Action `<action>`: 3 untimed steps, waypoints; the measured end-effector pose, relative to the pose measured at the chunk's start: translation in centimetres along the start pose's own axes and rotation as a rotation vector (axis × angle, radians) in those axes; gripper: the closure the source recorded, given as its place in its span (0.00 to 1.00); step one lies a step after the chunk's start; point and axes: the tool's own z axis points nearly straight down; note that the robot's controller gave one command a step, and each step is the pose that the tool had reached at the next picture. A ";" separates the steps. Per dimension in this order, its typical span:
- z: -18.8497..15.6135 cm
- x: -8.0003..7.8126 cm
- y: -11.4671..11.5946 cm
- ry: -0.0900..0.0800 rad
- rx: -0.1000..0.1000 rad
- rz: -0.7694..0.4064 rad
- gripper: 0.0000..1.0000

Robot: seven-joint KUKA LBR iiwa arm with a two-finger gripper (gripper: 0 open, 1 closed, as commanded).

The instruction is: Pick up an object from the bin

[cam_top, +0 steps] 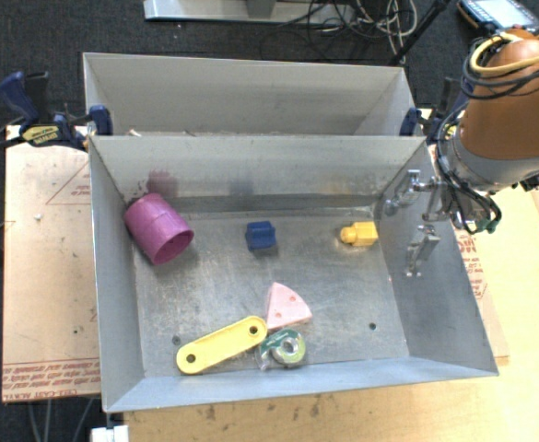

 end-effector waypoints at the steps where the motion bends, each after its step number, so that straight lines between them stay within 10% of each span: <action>1: 0.0 0.0 0.0 0.000 0.000 0.000 0.00; 3: 7.4 -2.3 3.8 -0.001 -0.002 -0.017 0.00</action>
Offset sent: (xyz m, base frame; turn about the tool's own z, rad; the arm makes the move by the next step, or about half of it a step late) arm 0.0258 0.0607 -0.0892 -0.1792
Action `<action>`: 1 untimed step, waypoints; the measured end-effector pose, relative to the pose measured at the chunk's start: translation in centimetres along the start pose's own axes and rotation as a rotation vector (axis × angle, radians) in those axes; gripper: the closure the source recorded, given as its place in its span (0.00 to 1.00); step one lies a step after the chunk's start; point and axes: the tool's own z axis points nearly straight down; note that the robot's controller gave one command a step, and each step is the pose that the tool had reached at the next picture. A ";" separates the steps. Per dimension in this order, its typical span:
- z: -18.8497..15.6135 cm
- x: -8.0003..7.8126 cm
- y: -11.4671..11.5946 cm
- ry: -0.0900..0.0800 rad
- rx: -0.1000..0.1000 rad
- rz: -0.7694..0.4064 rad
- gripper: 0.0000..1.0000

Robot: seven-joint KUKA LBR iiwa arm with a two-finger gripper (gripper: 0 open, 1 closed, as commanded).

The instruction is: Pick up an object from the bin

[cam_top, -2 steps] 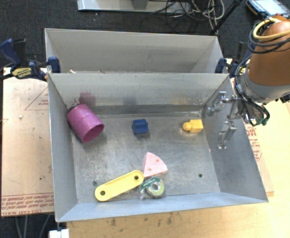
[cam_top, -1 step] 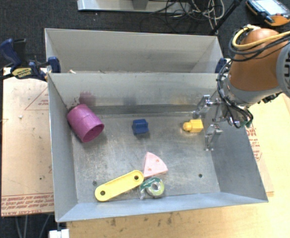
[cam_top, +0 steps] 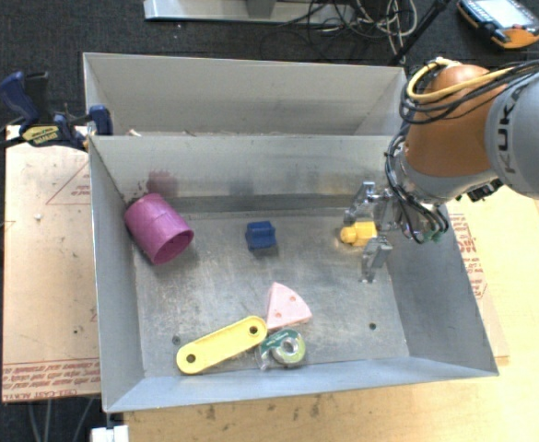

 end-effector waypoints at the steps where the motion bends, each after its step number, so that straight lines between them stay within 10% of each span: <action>1: 3.3 -0.3 0.6 0.000 0.001 0.189 0.00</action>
Offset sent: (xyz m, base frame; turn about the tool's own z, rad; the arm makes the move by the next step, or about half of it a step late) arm 0.0003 -0.0282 -0.0732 0.1236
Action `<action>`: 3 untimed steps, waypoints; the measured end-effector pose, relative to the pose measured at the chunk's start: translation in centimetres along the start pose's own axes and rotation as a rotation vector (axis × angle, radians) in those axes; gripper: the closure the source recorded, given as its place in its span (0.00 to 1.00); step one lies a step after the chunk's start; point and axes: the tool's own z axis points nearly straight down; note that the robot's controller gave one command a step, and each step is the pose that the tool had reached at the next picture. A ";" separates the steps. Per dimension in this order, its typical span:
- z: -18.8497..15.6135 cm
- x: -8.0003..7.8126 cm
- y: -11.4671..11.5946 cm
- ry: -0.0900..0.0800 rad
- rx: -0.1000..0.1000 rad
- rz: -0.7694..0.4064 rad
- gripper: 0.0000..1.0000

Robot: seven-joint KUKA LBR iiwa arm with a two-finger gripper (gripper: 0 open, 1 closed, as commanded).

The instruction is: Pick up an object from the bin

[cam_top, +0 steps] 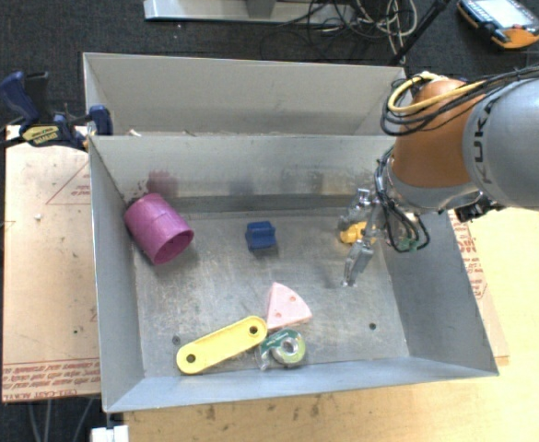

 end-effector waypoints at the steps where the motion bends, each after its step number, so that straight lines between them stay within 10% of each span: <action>1: 2.6 -0.2 -1.9 0.001 0.000 -0.084 0.00; 3: 1.1 -3.7 -6.9 -0.004 0.003 -0.011 0.00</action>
Offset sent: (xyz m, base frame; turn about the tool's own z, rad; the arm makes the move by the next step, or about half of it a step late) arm 0.0280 -0.0762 -0.0046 0.0887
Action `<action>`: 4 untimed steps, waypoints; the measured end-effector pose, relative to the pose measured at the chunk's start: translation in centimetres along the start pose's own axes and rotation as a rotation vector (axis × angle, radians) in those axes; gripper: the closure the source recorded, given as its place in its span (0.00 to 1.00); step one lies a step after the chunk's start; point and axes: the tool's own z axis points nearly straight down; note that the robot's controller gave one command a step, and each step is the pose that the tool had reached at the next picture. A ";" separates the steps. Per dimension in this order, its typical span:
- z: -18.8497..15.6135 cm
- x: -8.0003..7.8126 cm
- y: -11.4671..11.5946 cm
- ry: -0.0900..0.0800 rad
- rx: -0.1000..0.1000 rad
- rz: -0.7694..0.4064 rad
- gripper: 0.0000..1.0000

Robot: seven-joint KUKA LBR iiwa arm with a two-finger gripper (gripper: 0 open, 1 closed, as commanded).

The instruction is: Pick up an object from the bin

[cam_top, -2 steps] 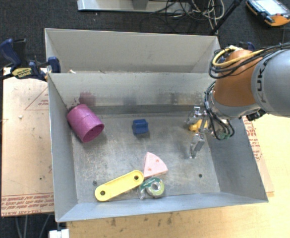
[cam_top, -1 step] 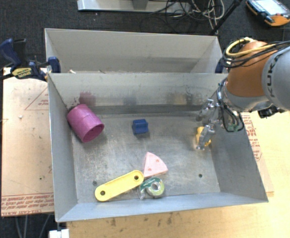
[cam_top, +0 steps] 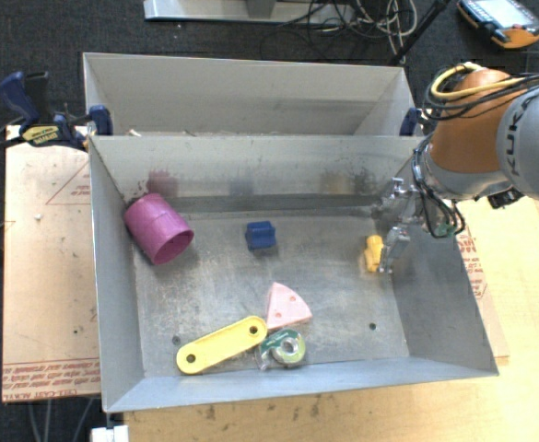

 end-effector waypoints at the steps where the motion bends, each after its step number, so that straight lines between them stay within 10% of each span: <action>1: 1.5 0.1 0.0 0.003 -0.002 -0.186 0.00; 2: 2.4 -0.2 -0.1 -0.011 -0.003 -0.093 1.00; 4: -1.9 0.8 0.5 0.008 -0.003 -0.161 1.00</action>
Offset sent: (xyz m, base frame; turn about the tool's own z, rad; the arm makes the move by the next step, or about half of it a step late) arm 0.0000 0.0000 0.0000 0.0000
